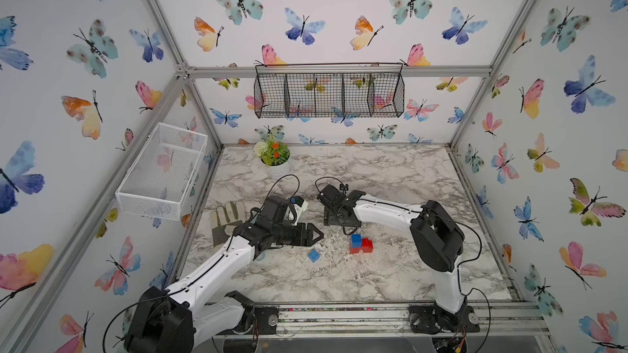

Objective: Assemble a giraffe with lego
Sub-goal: Pick up the lego brick from the center of the board.

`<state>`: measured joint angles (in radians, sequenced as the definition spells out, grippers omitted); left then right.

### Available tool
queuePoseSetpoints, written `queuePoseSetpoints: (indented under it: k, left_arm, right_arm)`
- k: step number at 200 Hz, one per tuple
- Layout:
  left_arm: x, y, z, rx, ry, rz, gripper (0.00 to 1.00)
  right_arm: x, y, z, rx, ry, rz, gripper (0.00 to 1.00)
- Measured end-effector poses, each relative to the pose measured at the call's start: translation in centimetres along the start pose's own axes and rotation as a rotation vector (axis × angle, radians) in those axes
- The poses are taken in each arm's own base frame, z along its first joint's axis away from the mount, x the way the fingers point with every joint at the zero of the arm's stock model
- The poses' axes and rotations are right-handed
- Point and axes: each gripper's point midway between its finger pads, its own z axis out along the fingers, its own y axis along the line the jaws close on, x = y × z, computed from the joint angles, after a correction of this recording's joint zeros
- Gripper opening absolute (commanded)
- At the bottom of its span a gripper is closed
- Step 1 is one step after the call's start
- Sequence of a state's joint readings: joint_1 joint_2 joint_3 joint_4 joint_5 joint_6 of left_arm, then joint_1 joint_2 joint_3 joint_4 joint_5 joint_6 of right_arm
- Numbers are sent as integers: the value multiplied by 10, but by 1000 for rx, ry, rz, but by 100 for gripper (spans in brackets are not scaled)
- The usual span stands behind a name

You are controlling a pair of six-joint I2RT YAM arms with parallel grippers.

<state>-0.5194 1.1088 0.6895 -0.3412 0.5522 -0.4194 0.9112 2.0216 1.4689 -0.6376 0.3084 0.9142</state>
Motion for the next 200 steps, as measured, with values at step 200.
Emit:
queuePoseSetpoints:
  k: [200]
  left_arm:
    - [0, 0, 0, 1, -1, 1, 73]
  right_arm:
    - [-8, 11, 17, -1, -4, -3, 80]
